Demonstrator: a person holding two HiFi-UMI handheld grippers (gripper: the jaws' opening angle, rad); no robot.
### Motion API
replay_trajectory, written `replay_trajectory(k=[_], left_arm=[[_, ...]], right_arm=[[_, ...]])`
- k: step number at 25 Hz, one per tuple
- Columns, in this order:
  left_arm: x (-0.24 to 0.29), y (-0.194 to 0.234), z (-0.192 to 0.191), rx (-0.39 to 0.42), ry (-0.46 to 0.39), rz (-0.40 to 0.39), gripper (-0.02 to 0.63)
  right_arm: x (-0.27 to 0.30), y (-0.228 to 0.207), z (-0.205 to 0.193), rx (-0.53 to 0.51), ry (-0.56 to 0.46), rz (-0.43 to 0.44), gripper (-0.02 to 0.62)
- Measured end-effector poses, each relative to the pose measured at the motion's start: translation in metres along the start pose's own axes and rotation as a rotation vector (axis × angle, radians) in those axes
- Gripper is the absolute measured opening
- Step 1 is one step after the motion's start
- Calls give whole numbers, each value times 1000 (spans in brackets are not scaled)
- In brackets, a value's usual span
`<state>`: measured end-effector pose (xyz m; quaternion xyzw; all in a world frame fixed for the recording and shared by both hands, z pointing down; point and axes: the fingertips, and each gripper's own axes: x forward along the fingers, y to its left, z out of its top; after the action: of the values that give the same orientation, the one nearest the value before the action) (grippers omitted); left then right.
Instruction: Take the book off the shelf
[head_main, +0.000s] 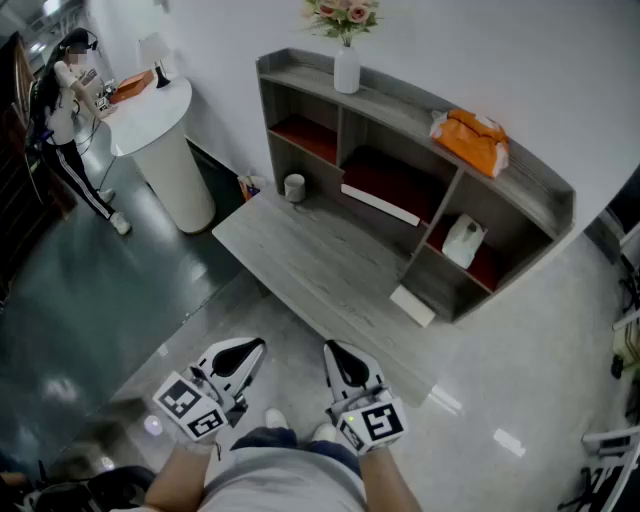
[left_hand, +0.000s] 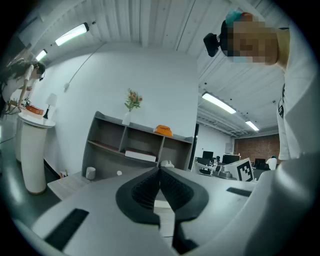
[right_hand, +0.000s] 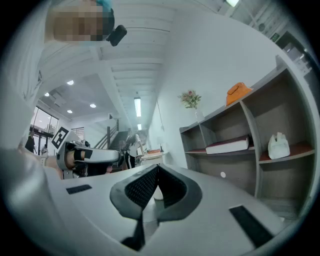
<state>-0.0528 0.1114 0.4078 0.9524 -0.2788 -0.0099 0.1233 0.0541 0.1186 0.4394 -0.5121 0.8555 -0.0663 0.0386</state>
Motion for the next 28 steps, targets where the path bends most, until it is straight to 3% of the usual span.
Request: replay_trajectory(k=[13,21,28], left_arm=[[-47,48,10,-42,-42,-30,15],[-62,85,2,-66,-29,-89,15],[-36,108,3,-76,-15,-99,15]], right_arm=[[42,46,-4,-3,5,-18,18],[63,41,-14,94,-21,-113,20],[87,8,-21,237,-44,-127,20]])
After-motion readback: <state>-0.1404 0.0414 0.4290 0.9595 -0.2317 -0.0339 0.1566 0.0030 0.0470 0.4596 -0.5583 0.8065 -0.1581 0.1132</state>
